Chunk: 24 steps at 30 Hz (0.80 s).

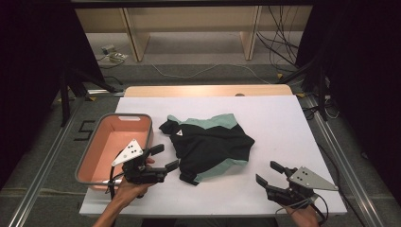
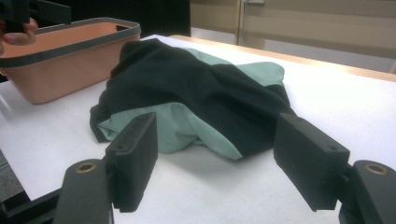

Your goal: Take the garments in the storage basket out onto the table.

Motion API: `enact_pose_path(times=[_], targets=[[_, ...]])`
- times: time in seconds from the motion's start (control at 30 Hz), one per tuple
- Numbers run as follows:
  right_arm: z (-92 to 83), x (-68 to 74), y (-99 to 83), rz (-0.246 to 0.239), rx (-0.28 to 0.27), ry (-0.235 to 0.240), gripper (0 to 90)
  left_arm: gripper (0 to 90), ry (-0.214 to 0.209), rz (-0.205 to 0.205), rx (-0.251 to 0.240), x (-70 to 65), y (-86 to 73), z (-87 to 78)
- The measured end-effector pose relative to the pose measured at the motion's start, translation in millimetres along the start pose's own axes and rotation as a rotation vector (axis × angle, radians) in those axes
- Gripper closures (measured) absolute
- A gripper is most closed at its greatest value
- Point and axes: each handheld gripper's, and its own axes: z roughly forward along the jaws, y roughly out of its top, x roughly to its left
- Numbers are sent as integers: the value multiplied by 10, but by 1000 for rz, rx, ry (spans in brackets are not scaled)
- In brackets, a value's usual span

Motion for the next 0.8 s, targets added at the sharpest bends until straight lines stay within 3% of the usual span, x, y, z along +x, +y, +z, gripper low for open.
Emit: enact_pose_path(times=[0.2,0.47,0.63,0.8], targets=[[4,3,1,-4,-1,4,312,154,-13,-5,6,-25,-36,-71],[4,2,1,-5,-1,7,311,149,28,1,22,-32,-81,-84],[0,2,3,-6,0,6,311,132,66,7,7,-35,-67,-96],[2,2,3,-6,-3,6,311,83,75,7,-2,-31,-64,-102]])
